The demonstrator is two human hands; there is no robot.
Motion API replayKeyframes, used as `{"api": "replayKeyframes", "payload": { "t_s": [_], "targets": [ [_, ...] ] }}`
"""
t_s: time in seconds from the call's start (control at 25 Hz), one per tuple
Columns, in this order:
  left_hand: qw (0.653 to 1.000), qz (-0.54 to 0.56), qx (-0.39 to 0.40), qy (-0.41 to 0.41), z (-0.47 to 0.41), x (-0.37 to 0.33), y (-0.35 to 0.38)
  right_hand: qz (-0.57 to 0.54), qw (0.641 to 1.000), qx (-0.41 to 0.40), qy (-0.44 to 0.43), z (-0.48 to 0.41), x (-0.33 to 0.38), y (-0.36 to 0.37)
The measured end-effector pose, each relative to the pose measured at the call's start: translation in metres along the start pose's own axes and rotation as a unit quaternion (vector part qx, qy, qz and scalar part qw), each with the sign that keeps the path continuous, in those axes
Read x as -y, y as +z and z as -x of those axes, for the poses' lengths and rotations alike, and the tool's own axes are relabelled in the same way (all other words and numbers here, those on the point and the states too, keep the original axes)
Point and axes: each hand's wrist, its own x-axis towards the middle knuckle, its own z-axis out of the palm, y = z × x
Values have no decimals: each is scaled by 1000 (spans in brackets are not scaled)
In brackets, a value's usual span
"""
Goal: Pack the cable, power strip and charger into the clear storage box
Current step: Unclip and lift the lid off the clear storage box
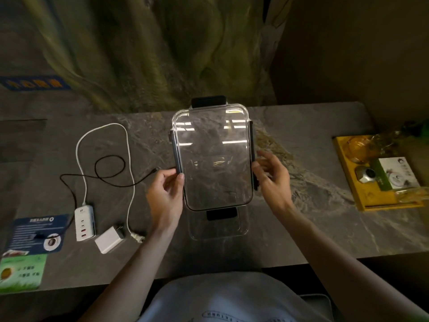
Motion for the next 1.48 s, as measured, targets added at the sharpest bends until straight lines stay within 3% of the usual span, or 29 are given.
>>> {"api": "replayKeyframes", "payload": {
  "t_s": [0.24, 0.56, 0.92, 1.12, 1.28, 1.48],
  "targets": [
    [997, 72, 21, -18, -3, -9, 1, 51, 998, 34, -28, -6, 4, -11],
    [999, 34, 5, -7, -5, -24, 5, 130, 988, 40, -76, -5, 15, -19],
    [964, 256, 0, -70, -11, -57, 28, 87, 994, -29, -66, -6, 36, -32],
    [958, 272, 23, -94, -12, -60, 41, 51, 996, -26, -69, -11, 37, -40],
    [961, 256, 85, -64, -11, -59, 38, -74, 996, 15, -45, -14, 31, -52],
    [959, 242, 95, -109, -16, -59, 45, -112, 994, -16, -1, -12, 21, -61]
  ]
}}
